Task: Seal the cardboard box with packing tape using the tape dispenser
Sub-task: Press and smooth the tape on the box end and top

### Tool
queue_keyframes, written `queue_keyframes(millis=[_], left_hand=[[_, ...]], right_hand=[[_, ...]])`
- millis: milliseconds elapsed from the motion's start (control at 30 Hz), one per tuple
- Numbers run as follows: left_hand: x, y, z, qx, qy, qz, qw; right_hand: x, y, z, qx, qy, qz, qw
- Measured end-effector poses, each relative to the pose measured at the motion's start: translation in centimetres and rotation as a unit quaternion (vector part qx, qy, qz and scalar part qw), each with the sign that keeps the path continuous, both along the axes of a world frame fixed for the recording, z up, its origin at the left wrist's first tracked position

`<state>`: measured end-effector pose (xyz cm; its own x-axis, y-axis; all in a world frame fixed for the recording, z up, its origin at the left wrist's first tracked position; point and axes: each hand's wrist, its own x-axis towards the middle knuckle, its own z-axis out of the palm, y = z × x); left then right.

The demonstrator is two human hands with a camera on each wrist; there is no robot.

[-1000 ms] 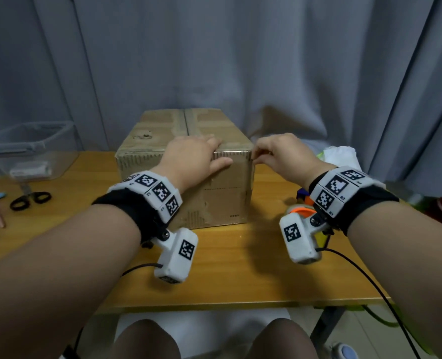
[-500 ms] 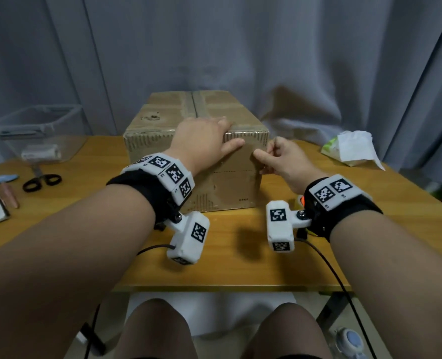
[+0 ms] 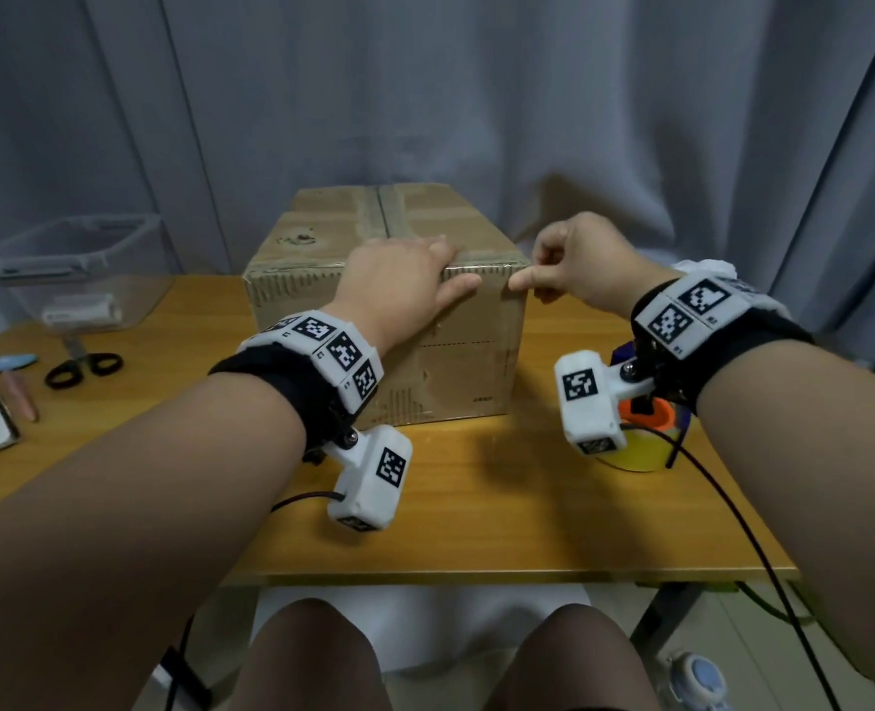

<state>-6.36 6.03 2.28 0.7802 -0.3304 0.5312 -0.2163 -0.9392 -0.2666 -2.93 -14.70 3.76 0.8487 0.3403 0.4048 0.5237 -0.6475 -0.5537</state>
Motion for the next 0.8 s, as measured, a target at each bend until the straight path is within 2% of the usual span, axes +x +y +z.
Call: queue_keyframes(millis=[100,200,300,367,467,600,700,800], left_hand=[[-0.3,-0.4,0.1,-0.011,0.001,0.003,1.000],[-0.1,-0.5,-0.4,-0.024,-0.013,-0.002,1.000],[-0.5,0.0,-0.5,-0.009,-0.015,-0.022,1.000],[-0.9,0.9,-0.1,0.024,-0.027,-0.014,0.999],[-2.1,3.4,0.1,0.012,0.004,0.022,1.000],[-3.7,8.0,-0.1,-0.003,0.001,0.057,0.998],[-4.8,11.1,-0.7,-0.061,-0.005,0.082,0.995],[-5.2,12.5,-1.1,-0.113,0.026,0.074,0.990]], right_hand=[[-0.1,0.6,-0.7,-0.006,-0.063,-0.012,0.998],[-0.8,3.5,-2.0,-0.088,-0.109,0.026,0.990],[-1.3,5.1,-3.2,-0.083,-0.147,-0.025,0.985],[-1.1,4.9,-3.7,-0.081,-0.157,-0.049,0.983],[-0.9,4.6,-3.9,-0.098,-0.159,-0.065,0.980],[-1.2,4.7,-4.1,-0.098,-0.166,-0.077,0.978],[-1.2,4.7,-4.2,-0.099,-0.173,-0.087,0.976],[-1.7,5.0,-4.0,-0.107,-0.166,-0.111,0.974]])
